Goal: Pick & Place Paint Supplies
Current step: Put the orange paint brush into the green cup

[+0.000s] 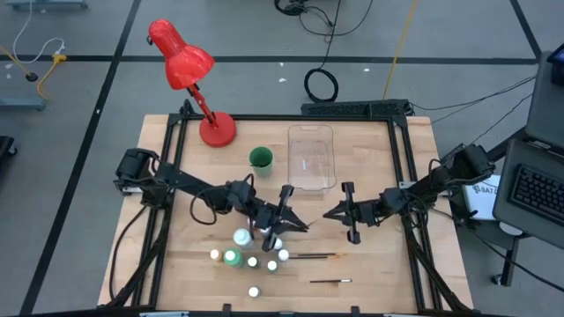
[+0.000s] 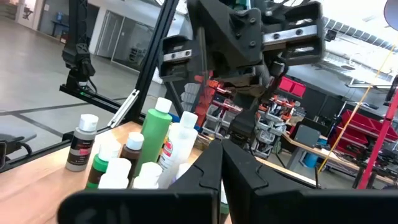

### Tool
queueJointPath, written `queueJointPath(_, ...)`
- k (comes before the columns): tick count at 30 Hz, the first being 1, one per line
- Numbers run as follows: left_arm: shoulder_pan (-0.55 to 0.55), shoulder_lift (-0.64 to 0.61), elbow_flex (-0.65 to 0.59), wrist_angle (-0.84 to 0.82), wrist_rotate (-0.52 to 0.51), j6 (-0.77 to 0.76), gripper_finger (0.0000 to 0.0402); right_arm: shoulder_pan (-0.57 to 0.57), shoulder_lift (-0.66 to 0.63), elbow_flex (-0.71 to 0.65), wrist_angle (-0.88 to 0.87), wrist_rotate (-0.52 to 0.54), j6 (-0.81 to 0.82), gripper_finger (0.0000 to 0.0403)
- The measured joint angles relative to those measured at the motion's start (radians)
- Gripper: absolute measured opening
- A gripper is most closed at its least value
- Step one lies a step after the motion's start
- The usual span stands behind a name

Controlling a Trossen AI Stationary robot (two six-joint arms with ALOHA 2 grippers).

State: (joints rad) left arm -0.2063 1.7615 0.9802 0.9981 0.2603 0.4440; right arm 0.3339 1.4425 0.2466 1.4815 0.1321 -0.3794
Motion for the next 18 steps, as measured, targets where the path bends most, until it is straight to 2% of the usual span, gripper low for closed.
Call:
queueJointPath(5,0.004,-0.008,-0.001,-0.014,0.000,0.024,0.0005,-0.001,0.000,0.000,-0.012,0.000,0.000,0.0000)
queueJointPath(7,0.004,-0.042,-0.002,-0.040,-0.007,0.033,0.0005,0.000,0.000,0.000,-0.037,-0.001,0.000,0.0003)
queueJointPath(9,-0.004,-0.104,-0.001,-0.100,-0.059,0.057,0.0004,-0.001,0.000,0.000,-0.050,-0.001,0.000,0.0010)
queueJointPath(11,-0.017,-0.186,-0.001,-0.216,-0.174,0.092,0.0003,-0.001,0.000,0.000,-0.054,0.001,0.000,0.0019)
queueJointPath(16,-0.037,-0.396,-0.001,-0.536,-0.549,0.093,0.0003,-0.001,0.000,0.000,-0.059,0.001,0.000,0.0048)
queueJointPath(18,-0.029,-0.466,-0.009,-0.630,-0.639,0.062,0.0002,-0.001,0.000,0.000,-0.059,0.002,0.000,0.0057)
